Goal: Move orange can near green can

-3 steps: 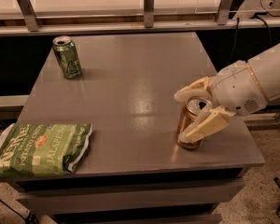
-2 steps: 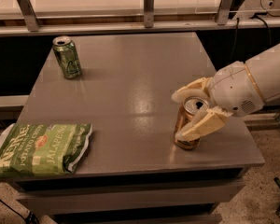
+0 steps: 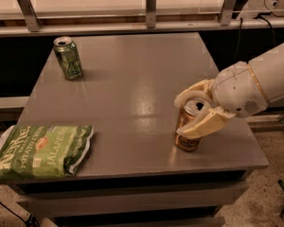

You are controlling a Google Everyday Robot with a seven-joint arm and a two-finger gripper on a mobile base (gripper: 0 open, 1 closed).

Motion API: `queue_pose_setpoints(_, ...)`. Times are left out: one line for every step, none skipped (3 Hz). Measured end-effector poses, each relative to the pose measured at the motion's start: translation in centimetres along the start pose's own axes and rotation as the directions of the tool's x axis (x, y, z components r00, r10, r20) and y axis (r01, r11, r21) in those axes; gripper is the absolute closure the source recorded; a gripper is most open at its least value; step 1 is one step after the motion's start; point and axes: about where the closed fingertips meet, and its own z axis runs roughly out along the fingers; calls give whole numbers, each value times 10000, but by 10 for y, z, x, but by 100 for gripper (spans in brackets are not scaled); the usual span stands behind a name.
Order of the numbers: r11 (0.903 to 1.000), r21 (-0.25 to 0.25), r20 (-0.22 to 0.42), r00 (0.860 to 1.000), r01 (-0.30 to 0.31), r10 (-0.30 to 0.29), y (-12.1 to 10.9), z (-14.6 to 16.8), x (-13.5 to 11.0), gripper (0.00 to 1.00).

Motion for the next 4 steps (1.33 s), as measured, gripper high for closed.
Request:
queue_pose_setpoints(10000,0,0,10000,0,0,0,0,0,100)
queue_pose_setpoints(9999,118,-326,9995,16,-12,-38,11,-8,100)
queue_pose_setpoints(9988,-73,-388,9981,482,-485,-53,27,-37,100)
queue_pose_setpoints(9988,-77,-388,9981,486,-489,-53,27,-38,100)
